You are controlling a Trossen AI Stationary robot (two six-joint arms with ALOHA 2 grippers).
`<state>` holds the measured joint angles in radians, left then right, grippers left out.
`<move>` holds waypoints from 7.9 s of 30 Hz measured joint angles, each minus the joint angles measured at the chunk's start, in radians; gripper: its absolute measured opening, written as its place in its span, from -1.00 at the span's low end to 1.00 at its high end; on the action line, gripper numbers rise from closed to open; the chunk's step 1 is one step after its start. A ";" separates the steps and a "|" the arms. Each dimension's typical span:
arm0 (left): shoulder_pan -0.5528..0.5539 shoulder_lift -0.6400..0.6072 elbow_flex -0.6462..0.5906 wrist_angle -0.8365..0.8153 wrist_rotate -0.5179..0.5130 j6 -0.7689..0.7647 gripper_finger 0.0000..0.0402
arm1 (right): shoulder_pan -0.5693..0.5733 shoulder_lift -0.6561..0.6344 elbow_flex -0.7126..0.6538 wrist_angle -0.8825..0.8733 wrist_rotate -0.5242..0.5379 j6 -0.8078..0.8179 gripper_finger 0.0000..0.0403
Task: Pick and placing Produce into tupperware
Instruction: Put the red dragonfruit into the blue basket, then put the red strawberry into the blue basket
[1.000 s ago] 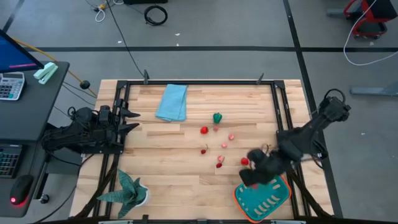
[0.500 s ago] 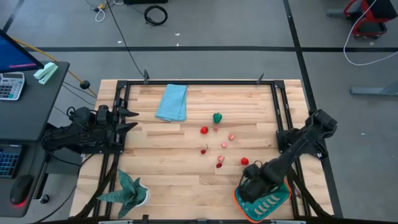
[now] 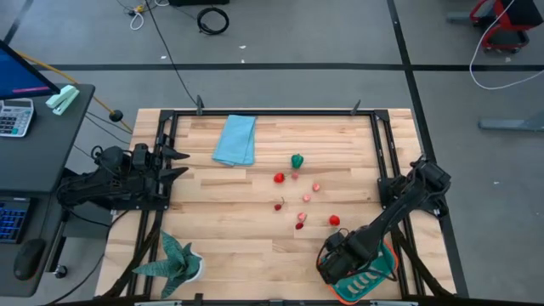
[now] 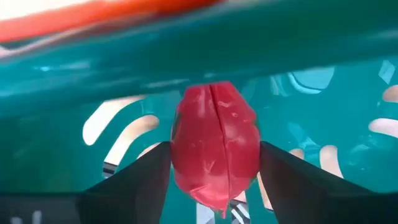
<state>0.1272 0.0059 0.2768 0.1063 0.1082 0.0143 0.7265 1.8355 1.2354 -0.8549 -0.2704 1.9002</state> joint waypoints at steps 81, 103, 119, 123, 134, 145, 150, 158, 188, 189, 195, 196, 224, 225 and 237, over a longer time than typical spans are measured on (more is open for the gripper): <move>0.036 1.706 0.693 -0.195 -0.142 0.251 0.11 | -0.431 -0.235 0.000 -0.039 1.033 -0.716 0.08; 0.031 1.784 0.693 0.034 -0.037 0.019 0.11 | -0.438 -0.235 0.000 -0.039 1.028 -0.743 0.07; 0.015 1.913 0.693 0.171 -0.089 -0.030 0.14 | -0.438 -0.236 0.000 -0.031 1.022 -0.743 0.07; 0.015 1.913 0.693 0.173 -0.089 -0.029 0.15 | -0.438 -0.236 0.000 -0.031 1.021 -0.743 0.06; 0.015 1.966 0.692 0.178 -0.089 -0.055 0.20 | -0.438 -0.236 0.000 -0.030 1.021 -0.743 0.06; 0.016 1.984 0.692 0.232 -0.097 -0.061 0.01 | -0.438 -0.272 0.000 -0.038 1.038 -0.751 0.06; 0.007 1.984 0.692 0.261 -0.097 -0.108 0.00 | -0.436 -0.296 0.000 -0.034 1.074 -0.751 0.06; -0.081 1.984 0.692 0.457 -0.050 -0.143 -0.03 | -0.431 -0.336 0.000 -0.039 1.264 -0.753 0.06; -0.399 1.992 1.120 0.337 -0.007 0.031 0.02 | -0.422 -0.351 0.000 -0.418 1.359 -0.489 0.00; -0.399 2.002 1.131 0.343 -0.007 0.030 -0.01 | -0.422 -0.351 0.000 -0.423 1.356 -0.485 -0.01; -0.399 2.097 1.235 0.325 -0.009 0.019 -0.20 | -0.423 -0.351 0.000 -0.429 1.353 -0.485 -0.06; -0.399 2.125 1.260 0.312 -0.008 0.022 -0.22 | -0.422 -0.351 0.000 -0.434 1.353 -0.486 -0.06; -0.354 2.235 1.503 -0.273 -0.186 0.238 0.28 | -0.423 -0.353 0.000 -0.466 1.284 -0.488 -0.08; -0.347 2.237 1.503 -0.275 -0.185 0.240 0.27 | -0.423 -0.353 0.000 -0.466 1.284 -0.488 -0.08; -0.307 2.315 1.499 -0.272 -0.183 0.289 0.27 | -0.422 -0.353 0.000 -0.466 1.274 -0.490 -0.08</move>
<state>-0.1795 2.3214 1.7756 -0.1661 -0.0750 0.3032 0.3042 1.4826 1.2354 -1.3205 1.0038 1.4105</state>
